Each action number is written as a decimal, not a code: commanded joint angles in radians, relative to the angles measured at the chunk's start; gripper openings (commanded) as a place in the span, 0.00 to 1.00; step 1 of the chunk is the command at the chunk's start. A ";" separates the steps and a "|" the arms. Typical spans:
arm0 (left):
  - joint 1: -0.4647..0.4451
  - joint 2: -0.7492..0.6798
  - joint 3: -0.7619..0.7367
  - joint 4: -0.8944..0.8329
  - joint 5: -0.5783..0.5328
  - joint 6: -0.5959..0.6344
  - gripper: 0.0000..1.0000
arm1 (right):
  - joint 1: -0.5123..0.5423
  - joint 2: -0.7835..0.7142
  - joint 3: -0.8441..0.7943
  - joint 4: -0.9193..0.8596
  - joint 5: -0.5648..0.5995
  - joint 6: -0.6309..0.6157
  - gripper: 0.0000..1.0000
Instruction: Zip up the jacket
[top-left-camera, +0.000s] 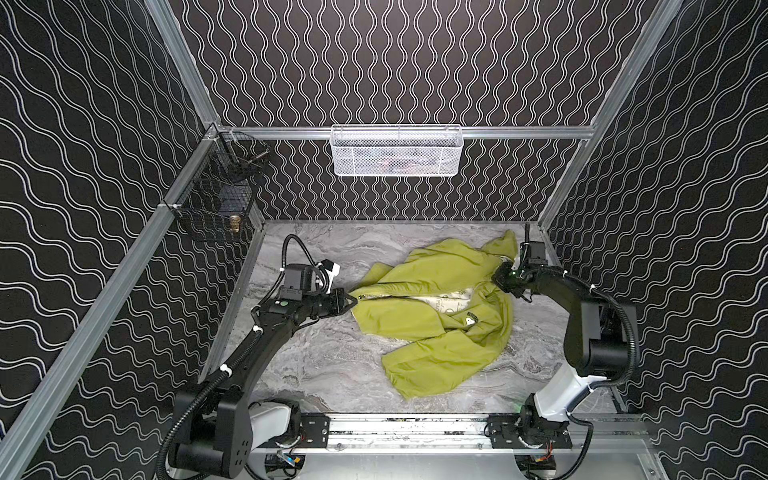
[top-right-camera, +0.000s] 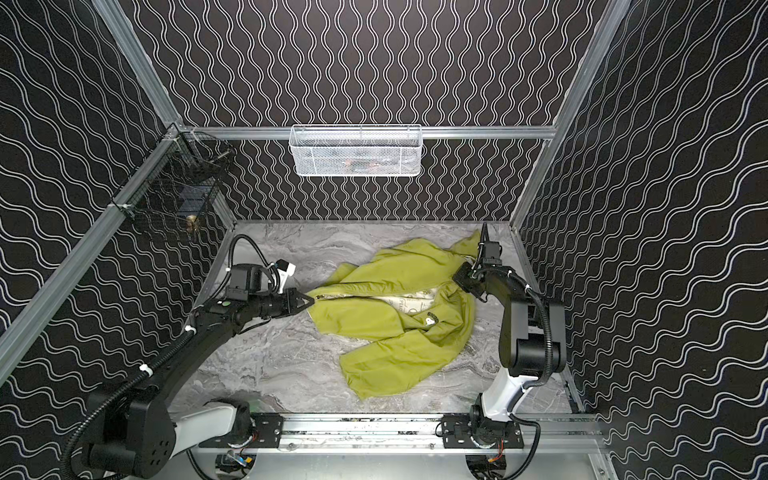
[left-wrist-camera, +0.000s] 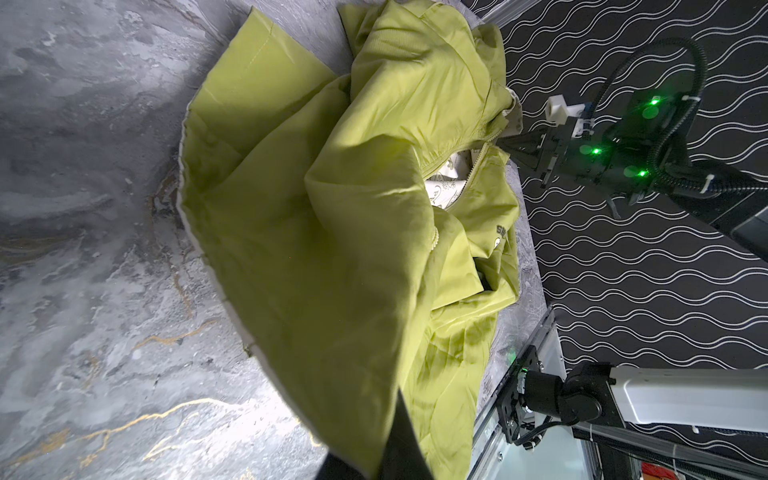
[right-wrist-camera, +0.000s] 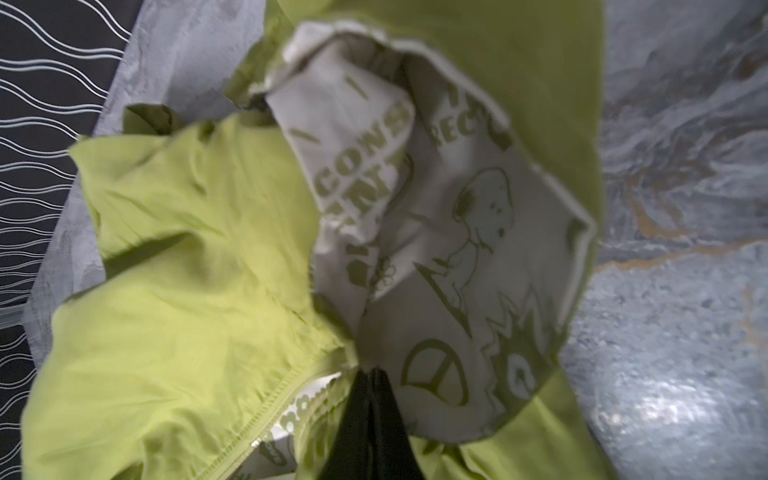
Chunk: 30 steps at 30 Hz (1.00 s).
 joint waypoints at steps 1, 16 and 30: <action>0.003 0.000 0.005 0.010 0.010 0.019 0.00 | -0.002 -0.034 -0.010 0.022 -0.007 0.000 0.00; 0.005 0.003 0.051 -0.070 -0.013 0.070 0.00 | -0.117 -0.121 0.073 -0.012 -0.015 -0.003 0.00; 0.010 -0.002 0.066 -0.123 -0.012 0.104 0.00 | -0.210 0.053 0.122 0.034 -0.003 0.002 0.00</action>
